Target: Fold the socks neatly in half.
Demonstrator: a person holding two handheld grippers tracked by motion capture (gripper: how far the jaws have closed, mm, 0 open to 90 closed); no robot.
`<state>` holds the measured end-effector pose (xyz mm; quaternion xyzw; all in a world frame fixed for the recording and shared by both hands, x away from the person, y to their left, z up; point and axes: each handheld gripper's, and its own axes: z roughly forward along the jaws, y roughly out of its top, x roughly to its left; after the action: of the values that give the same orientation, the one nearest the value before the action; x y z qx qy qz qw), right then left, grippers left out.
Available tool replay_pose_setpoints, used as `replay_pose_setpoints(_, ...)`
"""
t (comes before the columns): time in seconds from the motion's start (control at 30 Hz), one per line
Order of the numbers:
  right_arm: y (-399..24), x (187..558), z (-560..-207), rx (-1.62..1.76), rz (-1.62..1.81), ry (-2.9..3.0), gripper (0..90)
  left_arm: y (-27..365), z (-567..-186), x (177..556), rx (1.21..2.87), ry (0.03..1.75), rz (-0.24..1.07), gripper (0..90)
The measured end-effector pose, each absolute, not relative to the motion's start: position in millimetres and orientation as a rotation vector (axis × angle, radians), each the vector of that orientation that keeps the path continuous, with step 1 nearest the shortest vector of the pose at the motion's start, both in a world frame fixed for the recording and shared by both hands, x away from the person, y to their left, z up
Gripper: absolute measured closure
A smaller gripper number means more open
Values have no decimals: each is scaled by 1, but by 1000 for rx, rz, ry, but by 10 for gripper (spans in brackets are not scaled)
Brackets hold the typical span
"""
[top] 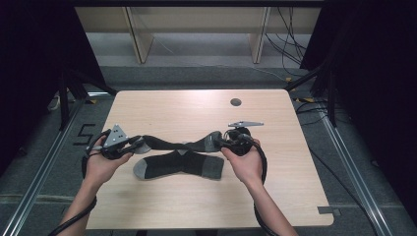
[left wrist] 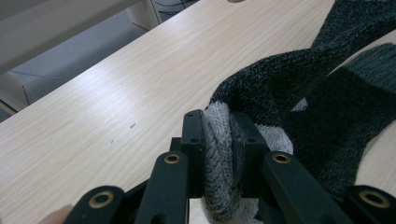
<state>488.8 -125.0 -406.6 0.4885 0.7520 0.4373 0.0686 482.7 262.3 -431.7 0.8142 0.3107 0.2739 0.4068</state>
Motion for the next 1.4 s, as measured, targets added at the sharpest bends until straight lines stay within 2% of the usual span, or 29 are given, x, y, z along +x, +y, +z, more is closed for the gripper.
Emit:
replay_pose_setpoints(0.23, -125, 481, -431, 1514, 1224, 2347, 819, 266, -457, 475, 2118, 752, 642, 769)
replay_pose_setpoints(0.67, -121, 467, -443, 1584, 1077, 2397, 802, 262, -462, 461, 2241, 681, 676, 765)
replay_pose_setpoints(0.83, -123, 468, -457, 1565, 1018, 2440, 758, 262, -468, 458, 2280, 675, 667, 758)
replay_pose_setpoints(0.93, -124, 468, -459, 1553, 1024, 2464, 732, 260, -472, 456, 2249, 688, 647, 749)
replay_pose_setpoints(1.03, -125, 466, -451, 1655, 1035, 2420, 695, 259, -474, 453, 2230, 707, 625, 721)
replay_pose_setpoints(1.07, -129, 468, -449, 1610, 1030, 2412, 686, 261, -472, 453, 2259, 701, 633, 686)
replay_pose_setpoints(1.1, -131, 468, -446, 1613, 1041, 2393, 682, 262, -471, 452, 2268, 696, 633, 633)
replay_pose_setpoints(1.13, -136, 469, -438, 1641, 1053, 2364, 675, 264, -470, 447, 2226, 708, 593, 515)
replay_pose_setpoints(1.17, -136, 469, -438, 1641, 1053, 2364, 675, 264, -470, 447, 2226, 708, 593, 471)
replay_pose_setpoints(1.2, -138, 470, -435, 1635, 1073, 2352, 674, 266, -469, 445, 2212, 720, 574, 471)
replay_pose_setpoints(1.27, -142, 472, -432, 1629, 1084, 2327, 672, 270, -466, 439, 2160, 739, 521, 403)
replay_pose_setpoints(1.4, -145, 476, -433, 1594, 1095, 2323, 671, 280, -456, 434, 2029, 801, 453, 425)
